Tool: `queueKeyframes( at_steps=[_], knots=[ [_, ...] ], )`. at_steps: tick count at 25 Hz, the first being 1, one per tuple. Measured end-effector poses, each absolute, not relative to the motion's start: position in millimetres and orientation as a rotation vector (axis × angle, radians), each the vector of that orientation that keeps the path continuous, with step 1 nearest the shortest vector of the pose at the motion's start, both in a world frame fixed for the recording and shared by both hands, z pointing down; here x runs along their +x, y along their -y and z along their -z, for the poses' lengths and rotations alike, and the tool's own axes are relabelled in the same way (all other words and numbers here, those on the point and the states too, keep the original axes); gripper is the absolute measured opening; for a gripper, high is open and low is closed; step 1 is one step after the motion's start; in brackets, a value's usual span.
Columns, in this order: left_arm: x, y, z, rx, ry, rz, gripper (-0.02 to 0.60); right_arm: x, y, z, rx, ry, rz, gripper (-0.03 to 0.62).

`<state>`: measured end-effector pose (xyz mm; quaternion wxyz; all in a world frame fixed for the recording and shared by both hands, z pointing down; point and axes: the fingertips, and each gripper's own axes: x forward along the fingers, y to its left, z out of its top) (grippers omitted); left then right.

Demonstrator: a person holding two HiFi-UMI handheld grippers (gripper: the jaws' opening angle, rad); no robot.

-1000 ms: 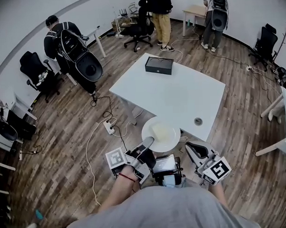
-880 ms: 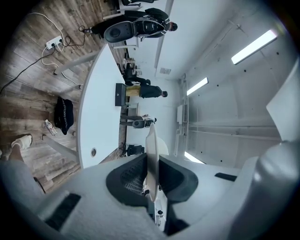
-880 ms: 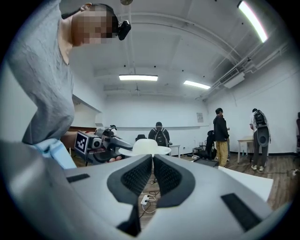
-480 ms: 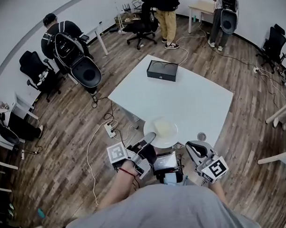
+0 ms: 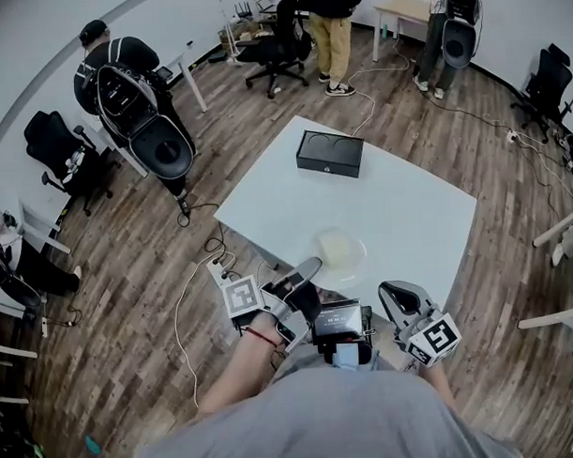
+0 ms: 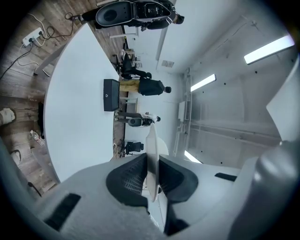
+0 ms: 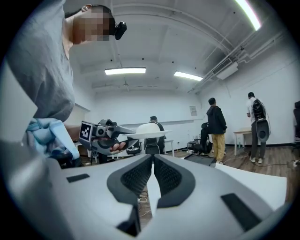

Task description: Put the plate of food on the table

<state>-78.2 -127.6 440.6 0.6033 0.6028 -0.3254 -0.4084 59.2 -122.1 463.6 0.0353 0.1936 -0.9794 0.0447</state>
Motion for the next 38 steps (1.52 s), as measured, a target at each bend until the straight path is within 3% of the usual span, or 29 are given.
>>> queueKeyframes(
  at_steps=[15, 38],
  knots=[
    [-168, 194, -455, 1.478, 0.588, 0.726, 0.038, -40, 180, -469, 0.888, 2.969, -0.184, 0.034],
    [-169, 261, -523, 1.544, 0.315, 0.513, 0.038, -35, 193, -495, 0.891, 2.870, -0.233, 0.034]
  ],
)
